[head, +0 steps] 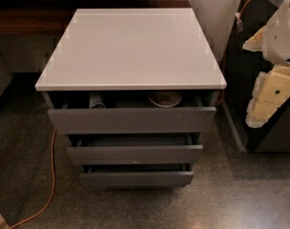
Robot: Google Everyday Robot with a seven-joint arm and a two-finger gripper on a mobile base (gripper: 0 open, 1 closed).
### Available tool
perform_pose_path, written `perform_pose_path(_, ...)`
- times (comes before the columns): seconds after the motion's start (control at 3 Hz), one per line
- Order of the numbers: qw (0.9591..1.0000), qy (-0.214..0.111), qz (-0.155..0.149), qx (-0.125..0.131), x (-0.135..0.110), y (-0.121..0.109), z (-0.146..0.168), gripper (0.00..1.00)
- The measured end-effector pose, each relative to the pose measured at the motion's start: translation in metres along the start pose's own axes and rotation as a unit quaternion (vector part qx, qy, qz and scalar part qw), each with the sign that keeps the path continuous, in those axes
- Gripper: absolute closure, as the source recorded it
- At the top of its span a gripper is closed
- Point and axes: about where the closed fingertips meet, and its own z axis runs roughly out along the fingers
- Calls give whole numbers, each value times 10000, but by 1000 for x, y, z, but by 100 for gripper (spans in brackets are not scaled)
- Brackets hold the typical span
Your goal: Pick blue plastic bottle from top drawer and place on counter
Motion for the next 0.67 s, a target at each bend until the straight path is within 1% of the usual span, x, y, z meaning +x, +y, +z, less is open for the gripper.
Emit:
perform_pose_path(0.33, 10000, -22, -28, -4, -2, 0, -1, 0)
perform_pose_path(0.67, 9998, -105, -137, -22, -7, 1, -5, 0)
